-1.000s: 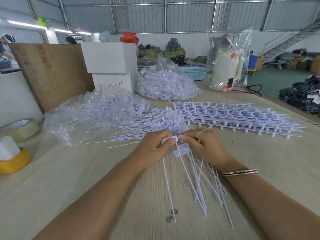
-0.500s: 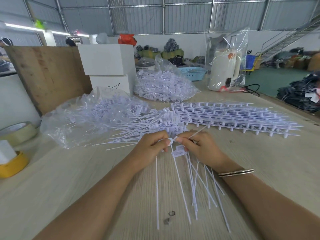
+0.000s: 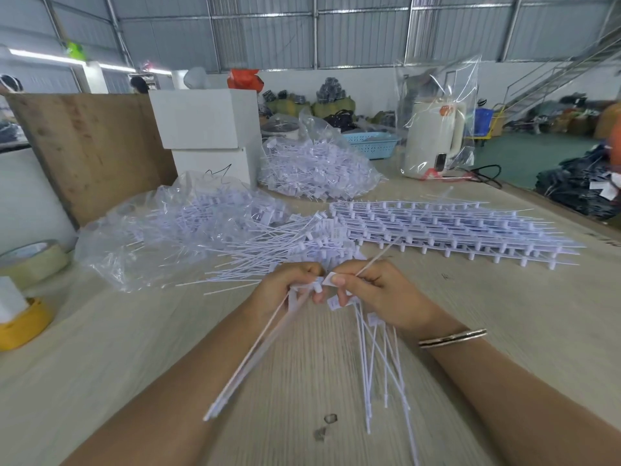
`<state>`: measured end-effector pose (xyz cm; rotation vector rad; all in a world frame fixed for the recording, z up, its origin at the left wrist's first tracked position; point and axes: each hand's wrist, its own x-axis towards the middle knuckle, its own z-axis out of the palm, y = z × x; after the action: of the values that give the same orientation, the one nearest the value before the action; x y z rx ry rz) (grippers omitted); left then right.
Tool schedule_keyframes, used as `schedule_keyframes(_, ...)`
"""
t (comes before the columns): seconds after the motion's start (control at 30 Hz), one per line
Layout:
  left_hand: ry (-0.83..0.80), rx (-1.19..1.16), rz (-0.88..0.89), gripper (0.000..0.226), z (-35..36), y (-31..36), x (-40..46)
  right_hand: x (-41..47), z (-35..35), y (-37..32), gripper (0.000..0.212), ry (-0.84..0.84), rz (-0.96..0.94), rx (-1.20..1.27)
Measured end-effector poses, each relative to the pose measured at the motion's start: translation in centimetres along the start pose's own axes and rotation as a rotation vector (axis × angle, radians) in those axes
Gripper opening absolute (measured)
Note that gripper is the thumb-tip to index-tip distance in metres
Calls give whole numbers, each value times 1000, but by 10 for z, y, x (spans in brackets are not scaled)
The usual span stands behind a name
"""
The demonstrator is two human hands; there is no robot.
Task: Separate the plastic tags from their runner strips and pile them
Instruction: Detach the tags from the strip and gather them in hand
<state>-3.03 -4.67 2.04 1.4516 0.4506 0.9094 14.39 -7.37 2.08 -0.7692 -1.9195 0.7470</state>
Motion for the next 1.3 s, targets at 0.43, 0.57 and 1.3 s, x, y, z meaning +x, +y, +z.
schedule_keyframes(0.43, 338, 235, 3, 7, -17, 3, -1, -8, -25, 19, 39, 43, 51, -623)
schedule_keyframes(0.57, 246, 266, 41, 7, -15, -2, -5, -8, -23, 18, 56, -32, 134, -549)
schedule_keyframes(1.3, 184, -31, -107, 5, 7, 0, -4, -4, -6, -7, 16, 305, -361, -988)
